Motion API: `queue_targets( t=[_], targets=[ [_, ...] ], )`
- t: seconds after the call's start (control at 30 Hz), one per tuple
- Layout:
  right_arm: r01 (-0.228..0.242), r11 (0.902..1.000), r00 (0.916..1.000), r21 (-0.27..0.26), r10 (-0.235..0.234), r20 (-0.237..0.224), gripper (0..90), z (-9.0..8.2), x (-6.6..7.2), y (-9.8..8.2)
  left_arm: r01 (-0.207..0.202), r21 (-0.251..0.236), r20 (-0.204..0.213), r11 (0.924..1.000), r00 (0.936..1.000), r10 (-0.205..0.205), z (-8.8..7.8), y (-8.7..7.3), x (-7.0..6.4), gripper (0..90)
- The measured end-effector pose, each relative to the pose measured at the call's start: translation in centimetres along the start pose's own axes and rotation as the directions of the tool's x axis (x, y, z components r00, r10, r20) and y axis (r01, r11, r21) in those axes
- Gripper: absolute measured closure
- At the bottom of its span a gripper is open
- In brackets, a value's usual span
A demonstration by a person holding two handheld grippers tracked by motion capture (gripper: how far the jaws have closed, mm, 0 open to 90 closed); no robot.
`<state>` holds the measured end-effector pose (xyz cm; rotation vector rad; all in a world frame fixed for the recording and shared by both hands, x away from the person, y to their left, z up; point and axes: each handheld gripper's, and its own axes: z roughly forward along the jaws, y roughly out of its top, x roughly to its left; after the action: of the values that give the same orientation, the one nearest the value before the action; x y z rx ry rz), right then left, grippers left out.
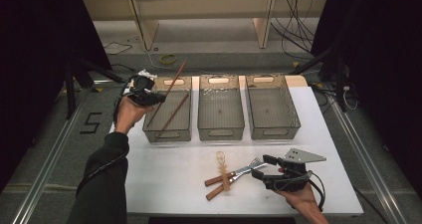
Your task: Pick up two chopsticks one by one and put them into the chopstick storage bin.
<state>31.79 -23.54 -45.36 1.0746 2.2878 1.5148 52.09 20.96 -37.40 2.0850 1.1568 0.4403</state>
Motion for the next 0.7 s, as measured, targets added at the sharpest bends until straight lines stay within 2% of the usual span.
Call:
queue_targets(
  t=[0.5,0.7],
  targets=[
    [0.004,1.0000,1.0000,0.002,-0.004,-0.003,28.8,0.0,0.1,0.0,0.055,0.030,-0.012,0.9980,0.9984,-0.055,2.1,-1.7,1.0,84.4],
    [0.005,1.0000,1.0000,0.003,-0.005,-0.003,28.8,0.1,0.1,0.0,0.095,0.041,-0.012,0.9946,0.9954,-0.095,2.7,-2.4,1.3,84.4]
  ],
)
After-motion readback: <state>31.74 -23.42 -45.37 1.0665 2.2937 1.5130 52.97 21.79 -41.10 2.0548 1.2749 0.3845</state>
